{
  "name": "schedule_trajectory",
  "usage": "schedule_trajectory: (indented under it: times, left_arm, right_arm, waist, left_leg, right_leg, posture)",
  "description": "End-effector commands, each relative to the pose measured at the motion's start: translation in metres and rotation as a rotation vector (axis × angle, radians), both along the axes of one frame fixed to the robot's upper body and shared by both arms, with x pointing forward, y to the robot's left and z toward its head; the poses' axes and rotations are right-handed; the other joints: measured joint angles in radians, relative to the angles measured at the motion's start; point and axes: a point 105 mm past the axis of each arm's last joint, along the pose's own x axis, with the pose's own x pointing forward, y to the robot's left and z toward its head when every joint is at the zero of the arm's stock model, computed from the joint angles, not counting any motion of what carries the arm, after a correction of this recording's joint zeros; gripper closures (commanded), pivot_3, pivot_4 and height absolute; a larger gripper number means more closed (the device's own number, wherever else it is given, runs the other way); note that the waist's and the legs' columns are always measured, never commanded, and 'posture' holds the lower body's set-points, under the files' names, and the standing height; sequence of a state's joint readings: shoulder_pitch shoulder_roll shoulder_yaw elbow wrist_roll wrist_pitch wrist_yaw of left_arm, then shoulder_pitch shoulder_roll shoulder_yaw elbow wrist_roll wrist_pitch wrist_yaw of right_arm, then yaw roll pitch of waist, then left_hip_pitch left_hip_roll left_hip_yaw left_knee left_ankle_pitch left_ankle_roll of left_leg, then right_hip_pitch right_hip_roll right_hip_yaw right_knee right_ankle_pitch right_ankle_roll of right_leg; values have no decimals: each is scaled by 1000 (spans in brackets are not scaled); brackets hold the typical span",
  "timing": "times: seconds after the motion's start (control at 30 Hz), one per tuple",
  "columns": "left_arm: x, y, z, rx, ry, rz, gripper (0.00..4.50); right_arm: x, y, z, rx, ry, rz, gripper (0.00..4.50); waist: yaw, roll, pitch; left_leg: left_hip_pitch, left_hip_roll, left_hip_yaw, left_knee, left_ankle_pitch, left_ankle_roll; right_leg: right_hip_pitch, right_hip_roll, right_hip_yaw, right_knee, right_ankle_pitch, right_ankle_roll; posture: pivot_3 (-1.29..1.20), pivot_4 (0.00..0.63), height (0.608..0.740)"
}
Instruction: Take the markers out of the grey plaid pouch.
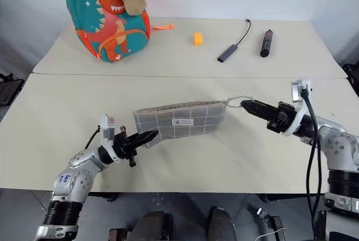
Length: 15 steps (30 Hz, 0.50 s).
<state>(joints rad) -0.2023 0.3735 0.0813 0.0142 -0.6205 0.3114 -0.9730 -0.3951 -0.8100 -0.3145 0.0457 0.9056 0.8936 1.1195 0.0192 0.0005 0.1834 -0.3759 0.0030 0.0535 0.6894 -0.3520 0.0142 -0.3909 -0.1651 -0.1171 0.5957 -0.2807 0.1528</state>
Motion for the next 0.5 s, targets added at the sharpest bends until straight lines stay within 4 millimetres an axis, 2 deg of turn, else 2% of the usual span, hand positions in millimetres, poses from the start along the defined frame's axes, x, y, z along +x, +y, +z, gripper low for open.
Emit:
schedule_trajectory:
  times: [0.03, 0.13, 0.2, 0.27, 0.4, 0.5]
  left_arm:
    - [-3, -5, 15, -25, -71, -50, 4500]
    - [-6, -12, 16, -23, -96, -92, 4500]
    - [-11, -21, 15, -38, -92, -146, 4500]
    - [-17, -30, 14, -46, -84, -201, 4500]
    - [-31, -46, 6, -4, -93, -318, 4500]
    - [-39, -54, -4, 49, -114, -378, 4500]
  right_arm:
    - [-20, -7, -4, -108, -12, 55, 2213]
    - [-37, -29, -22, -238, 28, 52, 1247]
    - [-46, -55, -33, -320, 61, -6, 1247]
    - [-51, -77, -35, -362, 76, -69, 1247]
    - [-54, -96, -17, -392, 18, -148, 1247]
    - [-51, -94, 20, -402, -89, -161, 1247]
  waist:
    - [7, 0, 0]
    - [16, 0, 0]
    - [17, 0, 0]
    - [16, 0, 0]
    - [7, 1, 0]
    - [-1, 1, 0]
  left_leg:
    - [0, 0, 0, 0, 0, 0]
    - [-1, -1, 0, 0, -1, 1]
    - [-1, -1, 1, 0, -1, 1]
    - [0, -1, 1, 0, -1, 2]
    - [0, -1, 2, 1, -1, 2]
    - [2, 1, 5, 1, -1, 1]
  right_leg:
    - [0, 0, 0, 0, 0, 1]
    - [1, 0, 0, -1, 1, 1]
    - [1, 0, 0, -2, 1, 2]
    - [2, 0, 1, -3, 1, 3]
    - [2, 0, 1, -3, 2, 3]
    - [2, 0, 2, -3, 2, 3]
  posture:
    - [0, 150, 740]
    - [0, 150, 740]
    - [0, 150, 740]
    - [0, 150, 740]
    - [0, 150, 740]
    - [0, 150, 740]
